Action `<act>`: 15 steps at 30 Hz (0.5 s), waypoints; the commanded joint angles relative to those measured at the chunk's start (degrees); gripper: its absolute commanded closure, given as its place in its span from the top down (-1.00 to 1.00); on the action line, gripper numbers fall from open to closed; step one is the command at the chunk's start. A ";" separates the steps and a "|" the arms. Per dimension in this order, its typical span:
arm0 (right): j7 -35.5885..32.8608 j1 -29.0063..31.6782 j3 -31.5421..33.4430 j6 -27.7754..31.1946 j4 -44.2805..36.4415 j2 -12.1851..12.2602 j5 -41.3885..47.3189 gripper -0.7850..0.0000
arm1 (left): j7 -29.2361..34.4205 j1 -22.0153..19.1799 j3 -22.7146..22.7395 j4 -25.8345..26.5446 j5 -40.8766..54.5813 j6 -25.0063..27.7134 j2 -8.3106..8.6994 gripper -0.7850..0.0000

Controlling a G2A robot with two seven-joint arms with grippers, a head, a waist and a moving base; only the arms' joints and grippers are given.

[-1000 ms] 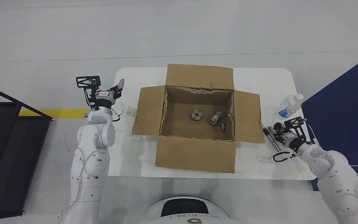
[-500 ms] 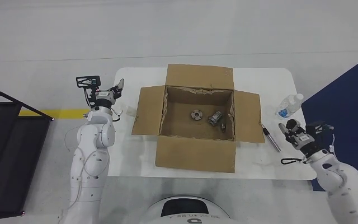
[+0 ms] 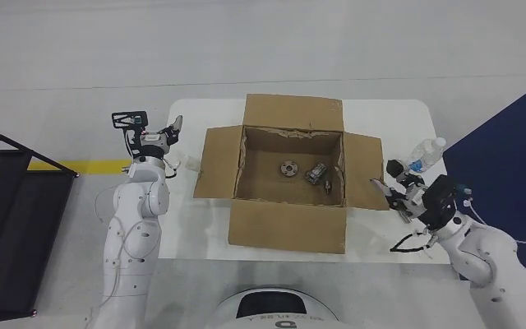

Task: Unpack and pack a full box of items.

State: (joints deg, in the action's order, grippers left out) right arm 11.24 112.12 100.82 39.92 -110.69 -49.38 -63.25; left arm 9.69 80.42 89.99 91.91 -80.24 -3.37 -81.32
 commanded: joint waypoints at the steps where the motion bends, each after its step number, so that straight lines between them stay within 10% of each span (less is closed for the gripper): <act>1: -3.47 -0.93 -2.26 0.55 -2.97 -0.01 -2.24 1.00 | 0.00 0.00 0.00 0.00 0.00 0.00 0.00 1.00; 10: -3.59 -0.99 -2.37 0.99 -2.80 0.01 -2.14 1.00 | 0.00 0.00 0.00 0.00 0.00 0.00 0.00 1.00; 15: -12.03 -9.41 -4.81 13.14 0.90 0.80 4.36 1.00 | 0.00 0.00 0.00 0.00 0.00 0.00 0.00 1.00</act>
State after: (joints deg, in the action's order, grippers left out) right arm 3.03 106.13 97.26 48.99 -110.24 -48.78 -60.79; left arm 9.69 80.42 89.99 91.91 -80.24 -3.37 -81.32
